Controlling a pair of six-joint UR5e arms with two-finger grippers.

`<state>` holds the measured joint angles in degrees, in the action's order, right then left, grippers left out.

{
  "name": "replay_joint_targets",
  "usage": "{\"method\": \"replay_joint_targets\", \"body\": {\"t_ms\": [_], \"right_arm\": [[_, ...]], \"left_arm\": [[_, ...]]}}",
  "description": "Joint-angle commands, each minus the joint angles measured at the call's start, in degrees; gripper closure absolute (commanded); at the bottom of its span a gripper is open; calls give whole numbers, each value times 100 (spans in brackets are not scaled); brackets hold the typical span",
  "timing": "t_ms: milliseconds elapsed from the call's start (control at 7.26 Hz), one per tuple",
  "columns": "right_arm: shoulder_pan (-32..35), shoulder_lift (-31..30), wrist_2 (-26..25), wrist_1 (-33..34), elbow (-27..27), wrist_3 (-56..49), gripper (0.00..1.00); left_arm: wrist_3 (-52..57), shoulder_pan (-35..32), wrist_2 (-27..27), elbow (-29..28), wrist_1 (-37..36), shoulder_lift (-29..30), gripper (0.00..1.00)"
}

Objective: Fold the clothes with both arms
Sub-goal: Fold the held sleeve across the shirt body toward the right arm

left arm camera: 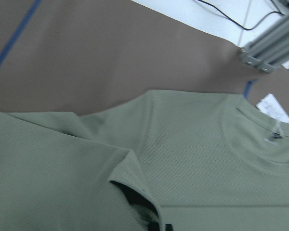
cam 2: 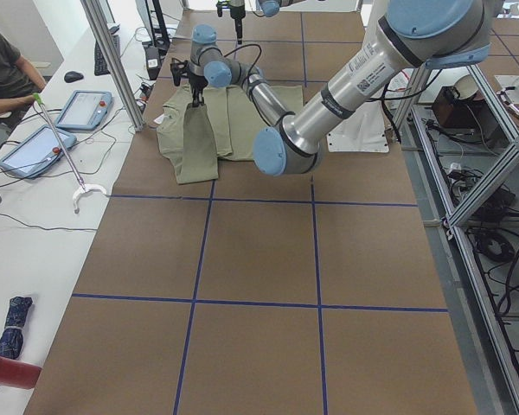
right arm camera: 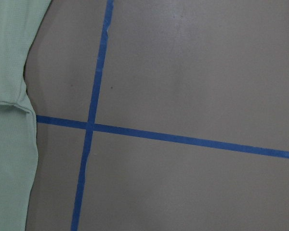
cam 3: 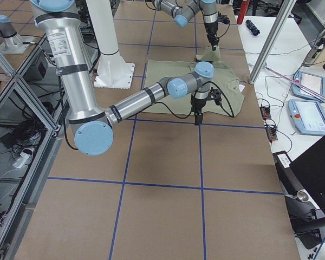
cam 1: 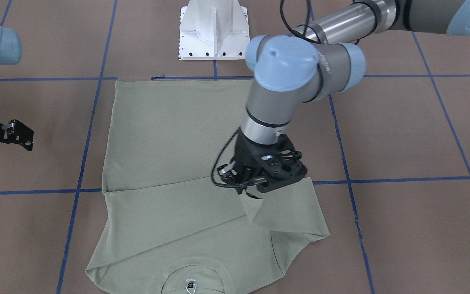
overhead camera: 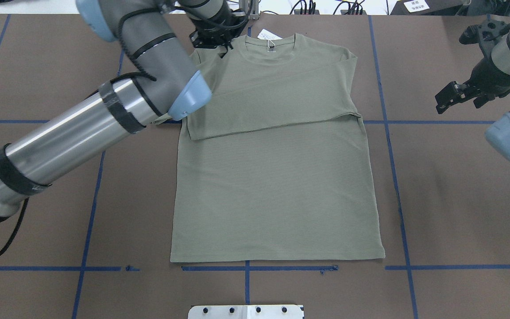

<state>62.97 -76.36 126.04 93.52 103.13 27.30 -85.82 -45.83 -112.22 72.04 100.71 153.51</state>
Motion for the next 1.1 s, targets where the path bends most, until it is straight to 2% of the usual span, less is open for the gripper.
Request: {"method": "replay_joint_targets", "body": {"t_ms": [0,138,276,551,689,827,965], "right_arm": [[5,-72,0,-62,-3,29,0],[22,-98,17,-62,-12,-14,0],[23,-116,17,-62,-12,-6,0],[23,-116,70,-62,-3,29,0],[23,-98,79,-62,-3,29,0],[23,-81,79,-62,-3,38,0],[23,-55,79,-62,-3,47,0]], "left_arm": [[-784,608,-2,-698,315,890,100],[-961,732,16,-1196,831,952,100],[-1024,855,381,-1593,1245,962,100],[-1295,1127,613,-1973,1468,1198,100],[-1506,1408,979,-2340,1704,1512,100],[-1491,1619,1348,-2622,2185,1646,49],[-1168,1656,1343,-2642,2746,1613,0]]}}
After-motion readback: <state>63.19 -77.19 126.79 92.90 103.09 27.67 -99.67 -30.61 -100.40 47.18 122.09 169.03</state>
